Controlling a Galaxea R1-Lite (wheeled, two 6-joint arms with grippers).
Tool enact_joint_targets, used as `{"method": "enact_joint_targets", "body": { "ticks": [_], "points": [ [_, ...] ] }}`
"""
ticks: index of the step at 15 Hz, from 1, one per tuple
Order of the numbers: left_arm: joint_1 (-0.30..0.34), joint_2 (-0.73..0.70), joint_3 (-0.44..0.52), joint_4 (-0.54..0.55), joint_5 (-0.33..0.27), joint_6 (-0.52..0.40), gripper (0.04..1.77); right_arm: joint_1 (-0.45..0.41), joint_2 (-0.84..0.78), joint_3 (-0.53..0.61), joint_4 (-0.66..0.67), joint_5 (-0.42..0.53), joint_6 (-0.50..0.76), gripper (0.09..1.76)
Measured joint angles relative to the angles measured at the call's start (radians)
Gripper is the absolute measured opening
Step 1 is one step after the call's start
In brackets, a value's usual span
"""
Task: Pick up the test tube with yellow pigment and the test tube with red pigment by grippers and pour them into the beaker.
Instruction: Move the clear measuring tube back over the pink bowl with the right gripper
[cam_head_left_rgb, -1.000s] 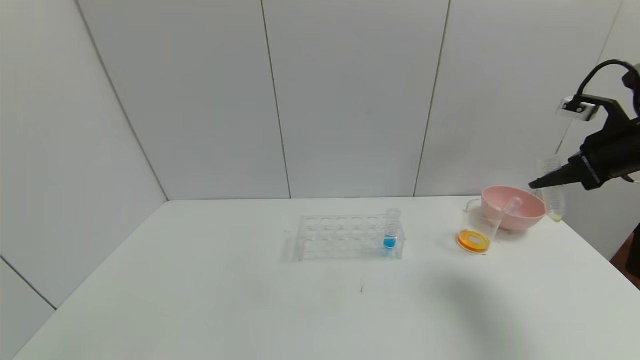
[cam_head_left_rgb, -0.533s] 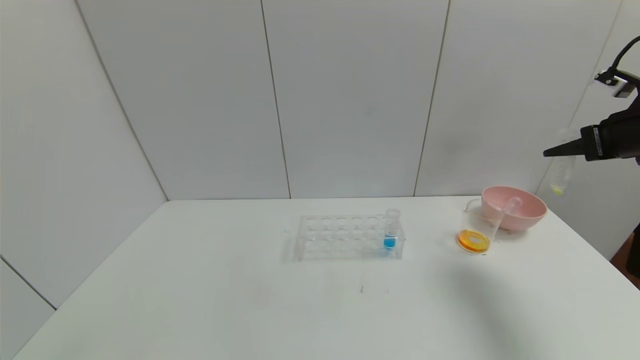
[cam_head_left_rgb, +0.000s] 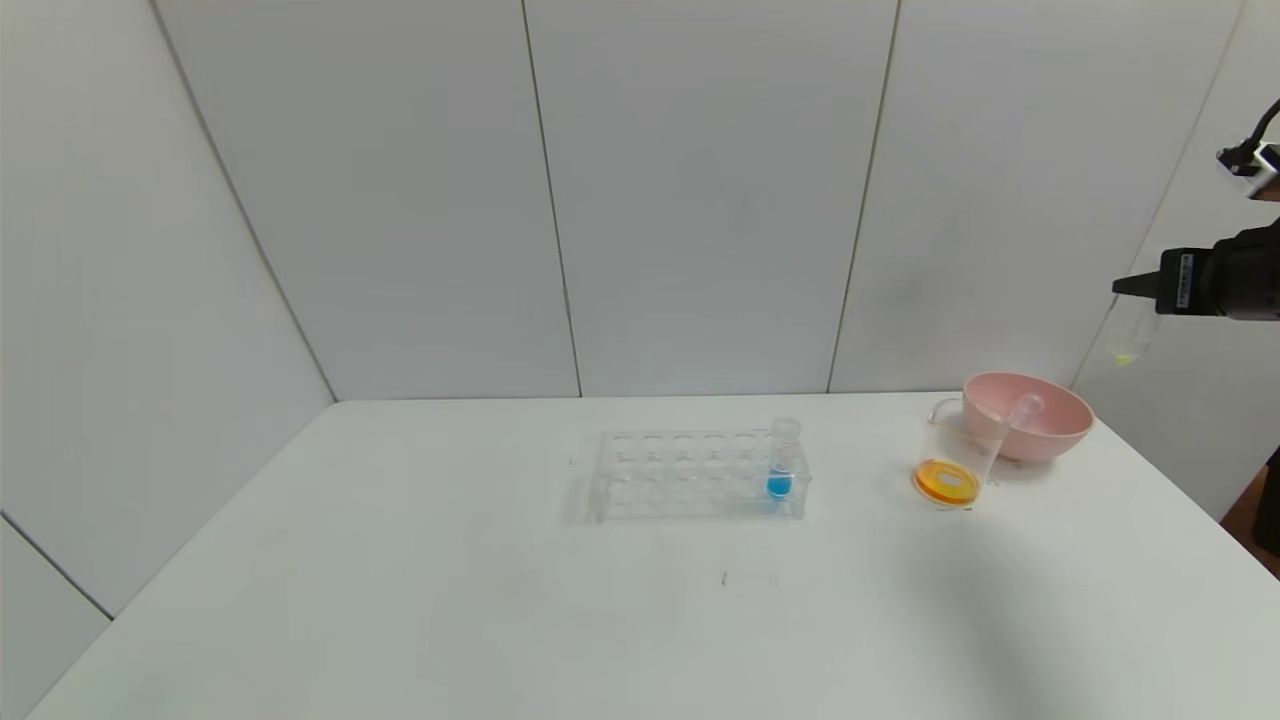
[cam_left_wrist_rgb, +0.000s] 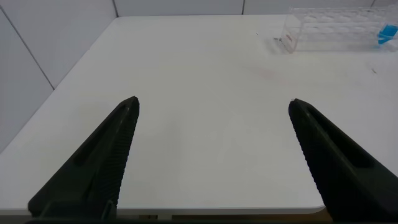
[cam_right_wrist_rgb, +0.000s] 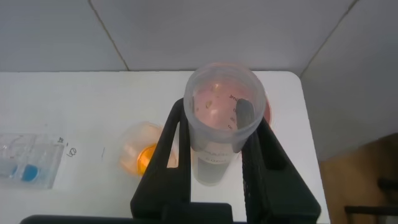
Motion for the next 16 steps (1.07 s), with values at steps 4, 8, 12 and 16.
{"method": "enact_joint_targets", "body": {
  "ticks": [4, 8, 12, 16],
  "points": [
    [0.000, 0.000, 0.000, 0.000, 0.000, 0.000, 1.72, 0.002, 0.008, 0.027, -0.127, -0.054, 0.093, 0.53],
    [0.000, 0.000, 0.000, 0.000, 0.000, 0.000, 1.72, 0.006, 0.059, 0.099, -0.441, -0.144, 0.096, 0.53],
    [0.000, 0.000, 0.000, 0.000, 0.000, 0.000, 1.72, 0.003, 0.145, 0.146, -0.522, -0.169, 0.085, 0.53],
    [0.000, 0.000, 0.000, 0.000, 0.000, 0.000, 1.72, 0.006, 0.256, 0.145, -0.678, -0.202, 0.086, 0.53]
  ]
}}
